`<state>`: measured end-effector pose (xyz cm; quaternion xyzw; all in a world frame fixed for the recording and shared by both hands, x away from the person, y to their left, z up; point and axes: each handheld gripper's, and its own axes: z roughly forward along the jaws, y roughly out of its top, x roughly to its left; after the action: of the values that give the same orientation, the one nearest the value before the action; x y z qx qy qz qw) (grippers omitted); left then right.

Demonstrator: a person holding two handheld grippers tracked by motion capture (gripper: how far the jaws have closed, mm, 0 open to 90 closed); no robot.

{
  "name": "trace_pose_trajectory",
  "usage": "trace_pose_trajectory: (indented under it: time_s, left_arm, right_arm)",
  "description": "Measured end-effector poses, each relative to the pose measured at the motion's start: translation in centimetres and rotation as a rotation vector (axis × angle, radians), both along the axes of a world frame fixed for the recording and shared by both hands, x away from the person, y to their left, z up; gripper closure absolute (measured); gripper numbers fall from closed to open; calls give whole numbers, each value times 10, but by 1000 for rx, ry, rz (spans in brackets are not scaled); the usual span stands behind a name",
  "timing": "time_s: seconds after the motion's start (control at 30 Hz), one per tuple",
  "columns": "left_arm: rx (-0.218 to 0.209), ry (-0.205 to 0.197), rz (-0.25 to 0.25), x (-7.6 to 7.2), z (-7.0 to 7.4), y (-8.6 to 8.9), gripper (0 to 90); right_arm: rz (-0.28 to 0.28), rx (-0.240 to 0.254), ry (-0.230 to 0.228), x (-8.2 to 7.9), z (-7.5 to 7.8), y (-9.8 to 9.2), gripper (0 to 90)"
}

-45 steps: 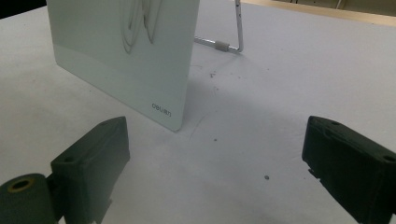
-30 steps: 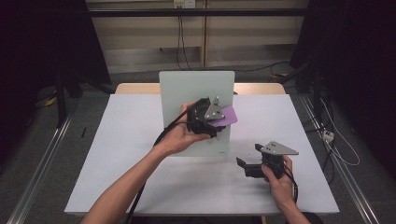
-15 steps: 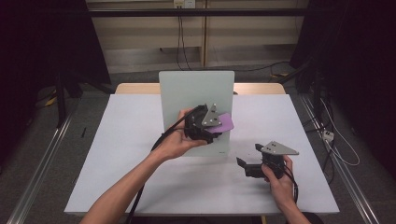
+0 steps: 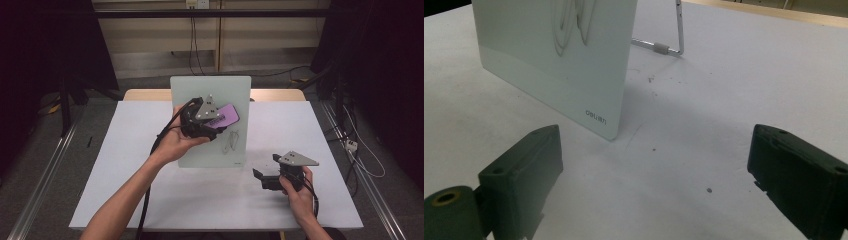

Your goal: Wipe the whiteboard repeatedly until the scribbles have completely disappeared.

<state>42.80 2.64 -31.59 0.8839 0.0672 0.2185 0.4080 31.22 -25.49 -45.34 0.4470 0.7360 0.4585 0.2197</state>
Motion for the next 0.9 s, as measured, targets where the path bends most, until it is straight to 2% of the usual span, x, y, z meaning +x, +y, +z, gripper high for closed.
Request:
trace_pose_trajectory:
  time_s: [0.03, 0.13, 0.33, 0.53, 0.63, 0.77, 0.9]
  left_arm:
    - [-8, -6, 8, -1, -2, -1, 409]
    - [4, -3, 8, -4, -7, -2, 410]
    - [20, 34, -15, -9, -22, -5, 410]
    - [84, 76, -65, -17, -45, -15, 410]
    - [99, 90, -80, -20, -55, -20, 410]
    - [125, 93, -89, -22, -59, -25, 410]
    - [118, 94, -90, -22, -59, -26, 410]
  right_arm:
    - [0, 0, 0, 0, 0, 0, 78]
    - [1, -1, -2, 0, 0, 0, 78]
    - [1, -1, -1, 0, 0, 0, 78]
    - [0, -1, -1, 0, 0, 0, 78]
    - [2, -2, -2, 0, 0, 0, 78]
    - [1, -1, -1, 0, 0, 0, 78]
    - [1, 0, -1, -1, 0, 0, 78]
